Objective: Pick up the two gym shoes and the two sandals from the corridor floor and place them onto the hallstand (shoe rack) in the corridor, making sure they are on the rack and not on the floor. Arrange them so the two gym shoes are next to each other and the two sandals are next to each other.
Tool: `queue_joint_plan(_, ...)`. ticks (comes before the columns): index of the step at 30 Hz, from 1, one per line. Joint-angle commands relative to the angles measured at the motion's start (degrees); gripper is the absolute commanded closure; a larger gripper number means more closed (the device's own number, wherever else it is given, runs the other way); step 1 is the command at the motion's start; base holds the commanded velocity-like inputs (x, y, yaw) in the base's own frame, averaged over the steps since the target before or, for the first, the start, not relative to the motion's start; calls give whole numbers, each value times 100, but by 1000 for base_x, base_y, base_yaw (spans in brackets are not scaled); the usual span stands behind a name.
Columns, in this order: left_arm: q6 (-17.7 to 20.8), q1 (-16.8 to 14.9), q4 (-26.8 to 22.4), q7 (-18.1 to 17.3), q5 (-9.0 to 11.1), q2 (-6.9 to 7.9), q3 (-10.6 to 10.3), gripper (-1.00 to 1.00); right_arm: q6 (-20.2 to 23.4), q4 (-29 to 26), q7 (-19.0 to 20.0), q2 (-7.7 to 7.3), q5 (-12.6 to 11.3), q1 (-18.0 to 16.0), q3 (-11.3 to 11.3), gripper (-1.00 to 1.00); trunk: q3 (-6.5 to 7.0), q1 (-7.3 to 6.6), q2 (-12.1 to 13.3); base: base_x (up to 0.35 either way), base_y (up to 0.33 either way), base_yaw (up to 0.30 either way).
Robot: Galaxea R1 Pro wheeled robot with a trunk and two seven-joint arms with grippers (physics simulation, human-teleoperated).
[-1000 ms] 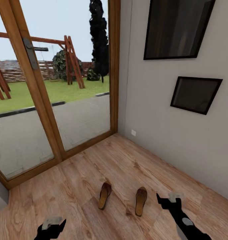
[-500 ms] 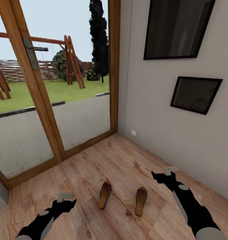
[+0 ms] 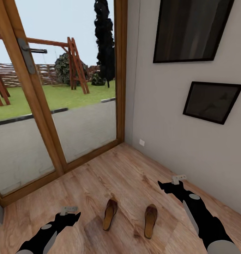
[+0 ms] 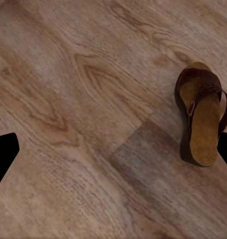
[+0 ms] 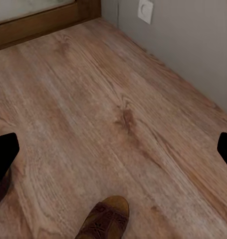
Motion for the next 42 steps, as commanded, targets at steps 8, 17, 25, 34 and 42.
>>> queue_joint_plan(8, -21, -3, 10, -39, -39, -14, 49, -100, 36, -7, 44, 2, 18, -2, -14, -100, -5, 0, -2, 46, 0, -80)
queue_joint_plan(17, -19, -2, 8, -37, -42, -24, 41, -100, 36, 2, 43, 2, 20, -4, -13, -100, -5, 0, -2, 5, 0, -272)
queue_joint_plan(25, -1, -7, -13, -38, -40, -24, 13, -100, 36, 9, 39, 2, 20, -3, -10, -100, -5, 0, -2, 0, 0, -298)
queue_joint_plan(34, 4, -11, -23, -38, -45, -24, 14, -100, 36, 11, 37, 13, 20, -3, -6, -100, -77, 88, -162, 0, 0, -300)
queue_joint_plan(42, -13, -11, -3, -8, -48, -31, 26, -100, 36, 7, 37, 23, 12, -4, -6, -100, -221, 264, -483, 0, 0, -92)
